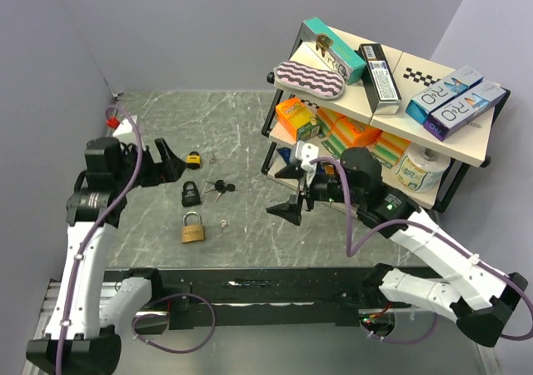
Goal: Lock with the key
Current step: Reset both arms
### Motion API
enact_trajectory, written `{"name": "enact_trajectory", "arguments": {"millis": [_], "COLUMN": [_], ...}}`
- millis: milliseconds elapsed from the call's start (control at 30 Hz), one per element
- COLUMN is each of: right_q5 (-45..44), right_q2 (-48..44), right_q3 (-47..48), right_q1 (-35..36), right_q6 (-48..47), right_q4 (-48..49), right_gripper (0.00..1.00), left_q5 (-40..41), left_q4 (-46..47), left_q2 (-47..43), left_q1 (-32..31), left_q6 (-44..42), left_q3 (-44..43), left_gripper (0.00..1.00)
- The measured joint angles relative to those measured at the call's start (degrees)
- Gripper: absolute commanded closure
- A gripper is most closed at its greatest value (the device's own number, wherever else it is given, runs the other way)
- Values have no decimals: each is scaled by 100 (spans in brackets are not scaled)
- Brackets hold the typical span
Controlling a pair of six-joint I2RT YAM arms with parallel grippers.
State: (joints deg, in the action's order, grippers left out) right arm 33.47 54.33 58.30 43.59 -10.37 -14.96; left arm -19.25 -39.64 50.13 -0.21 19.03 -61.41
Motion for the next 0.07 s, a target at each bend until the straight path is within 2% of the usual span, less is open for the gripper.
{"name": "enact_trajectory", "arguments": {"millis": [67], "right_q5": [-4], "right_q2": [7], "right_q3": [-103], "right_q1": [0], "right_q6": [-11], "right_q4": [-74], "right_gripper": [1], "left_q5": [120], "left_q4": [-26], "left_q2": [-138], "left_q1": [2], "left_q6": [-63], "left_q3": [184], "left_gripper": [4]}}
